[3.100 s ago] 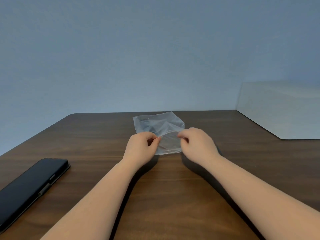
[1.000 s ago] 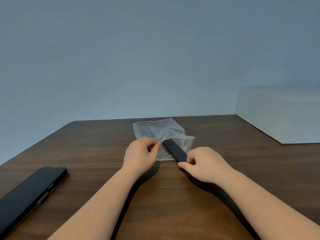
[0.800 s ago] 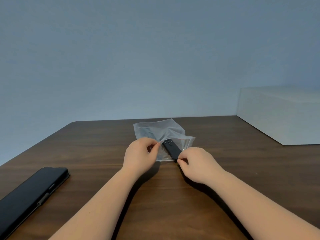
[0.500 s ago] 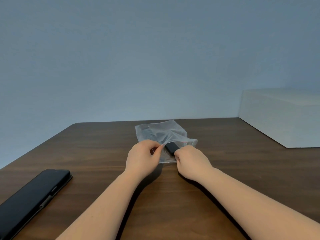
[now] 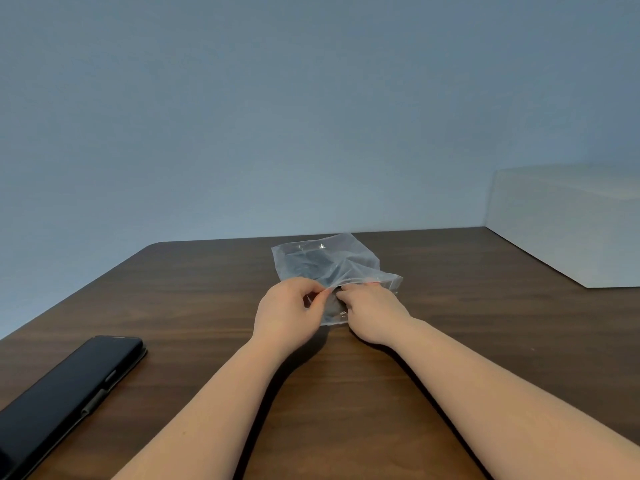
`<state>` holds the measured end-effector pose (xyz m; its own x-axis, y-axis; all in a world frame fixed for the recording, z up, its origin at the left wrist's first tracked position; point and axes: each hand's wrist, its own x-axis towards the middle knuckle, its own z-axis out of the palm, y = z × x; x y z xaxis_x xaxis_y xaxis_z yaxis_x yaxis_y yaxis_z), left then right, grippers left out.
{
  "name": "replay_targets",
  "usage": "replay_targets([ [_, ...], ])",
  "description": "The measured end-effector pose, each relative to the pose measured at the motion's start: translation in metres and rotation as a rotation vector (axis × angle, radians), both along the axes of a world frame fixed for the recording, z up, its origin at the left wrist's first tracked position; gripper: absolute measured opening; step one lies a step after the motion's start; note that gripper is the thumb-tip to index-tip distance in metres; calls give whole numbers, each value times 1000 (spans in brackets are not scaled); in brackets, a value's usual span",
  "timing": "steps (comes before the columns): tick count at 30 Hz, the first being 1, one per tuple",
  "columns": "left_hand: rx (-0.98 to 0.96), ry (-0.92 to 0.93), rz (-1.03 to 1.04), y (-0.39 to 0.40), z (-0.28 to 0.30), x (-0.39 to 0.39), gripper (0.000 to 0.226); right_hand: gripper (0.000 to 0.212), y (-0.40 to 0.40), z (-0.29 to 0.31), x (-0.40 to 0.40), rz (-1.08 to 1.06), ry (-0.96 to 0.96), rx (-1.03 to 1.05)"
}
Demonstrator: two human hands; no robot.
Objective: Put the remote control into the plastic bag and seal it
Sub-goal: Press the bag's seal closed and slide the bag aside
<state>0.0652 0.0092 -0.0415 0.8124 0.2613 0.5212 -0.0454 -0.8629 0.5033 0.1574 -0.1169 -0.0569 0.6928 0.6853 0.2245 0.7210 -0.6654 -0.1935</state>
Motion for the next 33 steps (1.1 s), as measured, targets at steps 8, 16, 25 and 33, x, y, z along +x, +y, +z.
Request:
replay_targets([
  [8,129,193,-103,8,-2,-1,44,29,-47,31,2,-262,-124,399],
  [16,221,270,-150,19,-1,-5,51,48,-59,16,22,-296,293,357],
  [25,263,157,9,25,-1,-1,17,20,-63,38,15,-336,-33,220],
  [33,27,82,73,23,3,-4,12,3,-71,60,3,-333,-75,-7],
])
